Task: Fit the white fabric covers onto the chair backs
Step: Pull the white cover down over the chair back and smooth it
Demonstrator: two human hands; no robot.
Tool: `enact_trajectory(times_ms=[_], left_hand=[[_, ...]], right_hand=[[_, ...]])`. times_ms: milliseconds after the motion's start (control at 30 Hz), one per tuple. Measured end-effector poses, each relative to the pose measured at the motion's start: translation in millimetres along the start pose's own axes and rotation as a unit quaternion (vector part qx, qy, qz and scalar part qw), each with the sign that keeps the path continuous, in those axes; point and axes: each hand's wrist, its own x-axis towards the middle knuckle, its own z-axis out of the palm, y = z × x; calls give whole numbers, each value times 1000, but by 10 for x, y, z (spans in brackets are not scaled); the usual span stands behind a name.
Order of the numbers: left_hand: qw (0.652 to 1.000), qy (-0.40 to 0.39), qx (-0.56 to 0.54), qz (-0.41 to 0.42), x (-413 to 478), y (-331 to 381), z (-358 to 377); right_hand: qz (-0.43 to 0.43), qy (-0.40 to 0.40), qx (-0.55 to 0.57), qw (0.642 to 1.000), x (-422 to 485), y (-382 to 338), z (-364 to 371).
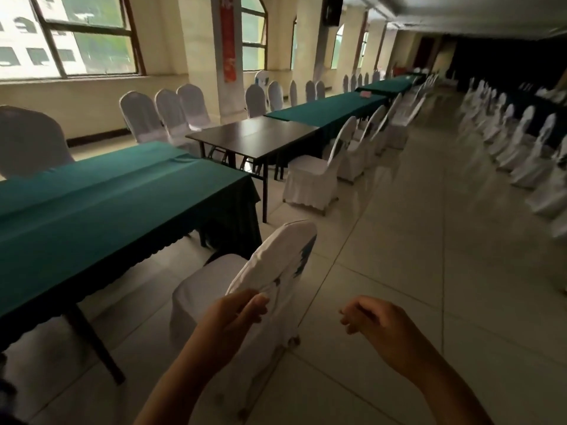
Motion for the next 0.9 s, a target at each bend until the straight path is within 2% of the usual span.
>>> enact_trajectory(times_ms=[133,333,467,600,667,733,833,900], left_hand=[[998,2,-48,-47,834,-267,138],[988,20,-97,-123,1697,-492,191],[976,96,-104,-166,2036,-638,199],[948,178,-112,-239,2268,-763,227],[931,217,-102,-275,2401,-761,299],[911,264,-68,-308,2513,-728,403],[896,292,34,-334,2636,-695,553],[885,293,112,-343,2708,-693,674]], right_hand=[[9,-57,9,998,1084,240,-186],[11,-143,120,982,2396,262,-326],[13,-222,150,963,3170,315,-246],[-27,-329,95,939,3944,378,-59],[-58,-383,58,920,4317,379,32],[-131,-415,-10,900,4652,403,112],[-256,-395,-115,875,4958,528,184],[-297,-385,-135,863,5032,649,221]])
